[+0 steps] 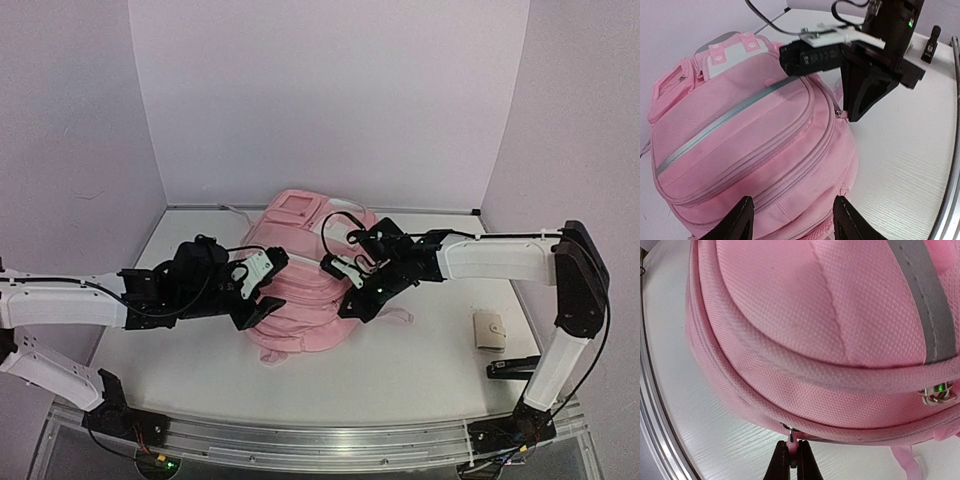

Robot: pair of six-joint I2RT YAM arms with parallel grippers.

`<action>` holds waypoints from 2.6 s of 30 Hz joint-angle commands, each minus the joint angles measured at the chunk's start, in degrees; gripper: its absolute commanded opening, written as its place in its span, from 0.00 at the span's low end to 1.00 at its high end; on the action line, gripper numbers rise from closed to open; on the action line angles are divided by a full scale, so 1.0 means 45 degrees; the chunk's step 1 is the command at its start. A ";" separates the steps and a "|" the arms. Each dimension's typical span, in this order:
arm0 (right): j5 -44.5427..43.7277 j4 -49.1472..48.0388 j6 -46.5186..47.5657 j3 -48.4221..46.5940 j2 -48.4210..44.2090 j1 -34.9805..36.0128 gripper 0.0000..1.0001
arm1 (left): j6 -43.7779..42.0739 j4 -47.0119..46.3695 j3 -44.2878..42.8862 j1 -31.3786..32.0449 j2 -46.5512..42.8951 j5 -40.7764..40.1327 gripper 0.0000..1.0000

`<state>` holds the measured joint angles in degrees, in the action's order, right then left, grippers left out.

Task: Pack the student bag
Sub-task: Zip the student bag at the center of the board.

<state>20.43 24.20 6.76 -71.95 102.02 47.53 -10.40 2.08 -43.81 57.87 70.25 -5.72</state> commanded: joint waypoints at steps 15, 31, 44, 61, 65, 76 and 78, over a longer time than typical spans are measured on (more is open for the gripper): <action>0.2174 0.0334 -0.0442 -0.1197 -0.0331 -0.0001 0.00 | -0.5951 -0.1372 -0.2385 0.1321 0.4099 -0.2338 0.44; 0.2106 0.0814 -0.0396 -0.1106 -0.0609 -0.0423 0.00 | -0.6467 -0.2106 -0.2492 0.1339 0.5197 -0.3929 0.06; 0.0633 0.1450 0.0071 -0.1548 -0.0556 -0.3389 0.00 | -0.5749 -0.1974 -0.0904 0.1340 0.2890 -0.3801 0.00; -0.0960 0.1673 0.0659 -0.4438 0.2048 -0.5277 0.00 | -0.4213 -0.1997 -0.0817 0.1325 0.2939 -0.2917 0.05; -0.0468 0.1790 0.0736 -0.4700 0.1952 -0.5303 0.00 | -0.1779 -0.1032 -0.1961 0.1057 0.3168 -0.2297 0.33; 0.0961 0.2868 0.1268 -0.4295 0.1001 -0.5300 0.49 | 0.3871 -0.0737 -0.1719 -0.1060 0.1450 -0.0997 0.81; 0.1252 0.3126 0.2087 -0.4399 0.0651 -0.5297 0.57 | 0.4136 -0.0448 -0.1838 -0.1279 0.1483 -0.0727 0.86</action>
<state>24.10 35.89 11.31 -90.37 110.54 23.10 0.27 -1.47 -50.96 53.19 78.52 -12.19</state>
